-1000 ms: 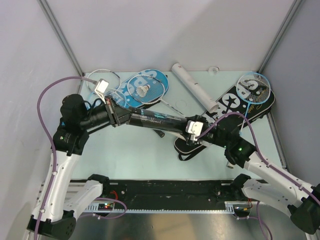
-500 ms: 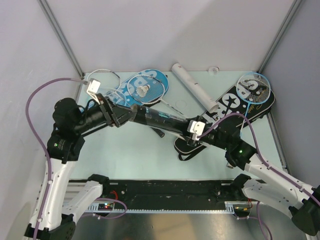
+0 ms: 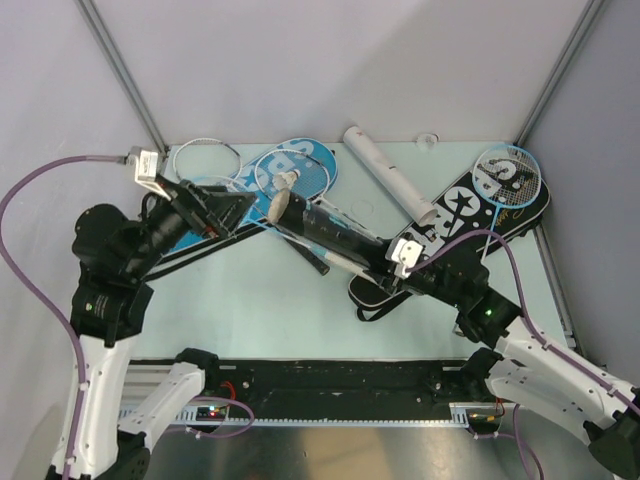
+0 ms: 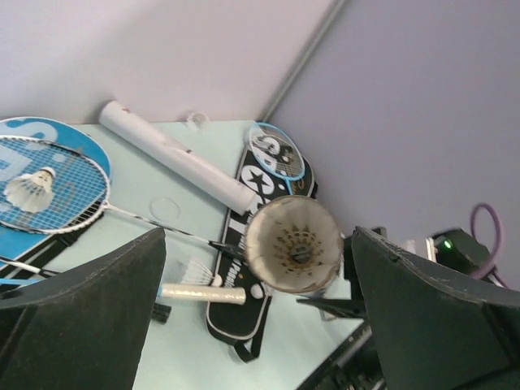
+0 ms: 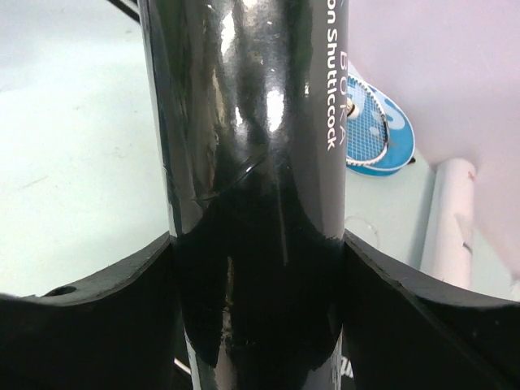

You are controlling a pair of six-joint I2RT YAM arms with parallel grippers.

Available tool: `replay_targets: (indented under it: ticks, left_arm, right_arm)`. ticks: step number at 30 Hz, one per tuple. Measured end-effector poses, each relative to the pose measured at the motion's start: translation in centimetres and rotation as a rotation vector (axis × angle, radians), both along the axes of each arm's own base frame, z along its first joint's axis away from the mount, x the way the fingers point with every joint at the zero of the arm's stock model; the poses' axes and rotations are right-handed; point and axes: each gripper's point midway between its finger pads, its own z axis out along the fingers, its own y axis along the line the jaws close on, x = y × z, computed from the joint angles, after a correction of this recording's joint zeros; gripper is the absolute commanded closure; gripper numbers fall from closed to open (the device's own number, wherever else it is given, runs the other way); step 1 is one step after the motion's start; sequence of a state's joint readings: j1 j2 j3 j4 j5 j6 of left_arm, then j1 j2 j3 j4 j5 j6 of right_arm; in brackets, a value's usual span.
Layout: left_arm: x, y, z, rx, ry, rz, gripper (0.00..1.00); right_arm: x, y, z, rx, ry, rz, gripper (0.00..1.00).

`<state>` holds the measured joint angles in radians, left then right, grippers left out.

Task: Pack up the badminton gear
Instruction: Pick up the shuttlecock at the center of the board.

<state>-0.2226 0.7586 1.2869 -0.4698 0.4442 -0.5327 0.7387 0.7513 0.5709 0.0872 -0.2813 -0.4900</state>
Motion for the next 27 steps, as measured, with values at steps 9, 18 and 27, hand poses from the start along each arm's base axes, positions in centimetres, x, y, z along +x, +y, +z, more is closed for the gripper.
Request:
replay_targets:
  ticks: [9, 18, 27]
  left_arm:
    - [10.9, 1.8, -3.8, -0.035, 0.171, 0.231, 0.08]
    - [23.5, 1.3, -17.4, -0.008, 0.482, 0.371, 0.22]
    - [31.0, -0.5, -30.3, -0.105, 0.705, 0.416, 0.31]
  right_arm:
    - [0.5, -1.4, 1.7, 0.158, 0.102, -0.129, 0.66]
    - [0.0, -2.8, 5.4, 0.343, 0.109, -0.192, 0.67]
    - [-1.1, -3.6, 7.5, 0.421, 0.085, -0.180, 0.68]
